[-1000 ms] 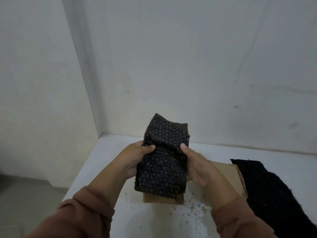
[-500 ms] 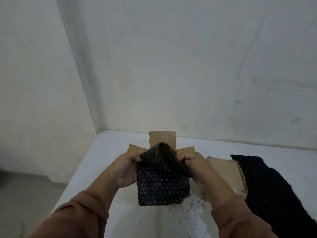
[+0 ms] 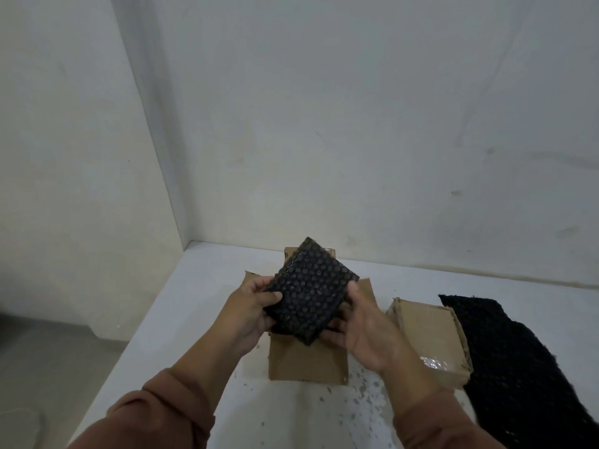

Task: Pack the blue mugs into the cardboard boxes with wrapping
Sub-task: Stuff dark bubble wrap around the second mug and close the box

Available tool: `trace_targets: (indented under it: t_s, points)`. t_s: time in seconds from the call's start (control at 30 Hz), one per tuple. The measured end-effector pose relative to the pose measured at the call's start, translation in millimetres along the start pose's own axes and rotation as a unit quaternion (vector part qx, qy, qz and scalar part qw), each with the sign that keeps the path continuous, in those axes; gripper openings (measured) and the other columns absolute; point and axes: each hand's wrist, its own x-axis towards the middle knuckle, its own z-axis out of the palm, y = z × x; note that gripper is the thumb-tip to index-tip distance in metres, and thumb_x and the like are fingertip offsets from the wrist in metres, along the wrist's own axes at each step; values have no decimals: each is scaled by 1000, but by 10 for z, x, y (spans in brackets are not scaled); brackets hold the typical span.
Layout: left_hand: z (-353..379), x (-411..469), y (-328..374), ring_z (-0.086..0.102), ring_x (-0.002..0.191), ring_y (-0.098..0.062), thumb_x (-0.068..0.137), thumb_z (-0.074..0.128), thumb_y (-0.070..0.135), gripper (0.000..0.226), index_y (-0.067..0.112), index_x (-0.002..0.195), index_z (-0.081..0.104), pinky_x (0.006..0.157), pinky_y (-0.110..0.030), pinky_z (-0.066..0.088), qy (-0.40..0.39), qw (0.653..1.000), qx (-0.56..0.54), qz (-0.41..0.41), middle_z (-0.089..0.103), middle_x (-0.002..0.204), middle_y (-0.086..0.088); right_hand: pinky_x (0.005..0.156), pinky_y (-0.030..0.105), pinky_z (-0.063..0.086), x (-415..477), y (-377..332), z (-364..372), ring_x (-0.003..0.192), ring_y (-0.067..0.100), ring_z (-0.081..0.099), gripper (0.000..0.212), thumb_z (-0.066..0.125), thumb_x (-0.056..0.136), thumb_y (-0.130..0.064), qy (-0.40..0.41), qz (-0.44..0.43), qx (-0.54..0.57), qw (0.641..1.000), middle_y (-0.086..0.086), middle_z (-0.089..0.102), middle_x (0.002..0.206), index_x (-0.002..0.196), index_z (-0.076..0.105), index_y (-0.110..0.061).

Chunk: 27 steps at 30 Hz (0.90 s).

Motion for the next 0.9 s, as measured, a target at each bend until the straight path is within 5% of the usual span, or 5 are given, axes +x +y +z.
trace_targets:
  t_s: [0.13,0.33,0.5,0.73,0.9]
  points:
    - [29,-15,-78,60,104,-34,89,55,-1,12,9,90,49,74,-45,58,-16,997,59,-42,60,112,-21,97,49,48,118,104,99,110,31,59,40,67,78,6,102,-73,-65,990,15,63,120,114,60,-8]
    - [1,-3,88,60,113,-29,93,46,6,32,17,118,62,86,-42,54,-126,980,140,-64,66,119,-8,88,44,53,88,-89,53,99,29,64,26,64,80,7,67,-26,-175,982,14,69,108,99,70,-9]
    - [-59,-34,108,58,86,-24,92,32,4,46,14,70,71,65,-32,47,-136,985,83,-62,64,96,-11,73,37,54,1,-234,38,85,22,63,61,30,86,17,17,-37,-185,982,3,71,88,57,73,-17]
    - [145,-10,97,58,81,-19,89,55,-4,18,14,86,53,46,-22,50,-96,988,123,1,58,93,-6,84,41,56,59,-359,12,110,27,56,25,59,89,-24,14,-36,-217,975,5,56,117,114,61,-21]
    - [259,89,44,56,81,-5,85,66,7,37,27,110,47,52,-9,46,3,904,404,137,56,97,2,64,17,46,220,-406,83,99,18,56,40,68,82,-16,93,-108,-551,822,-2,56,109,118,54,-23]
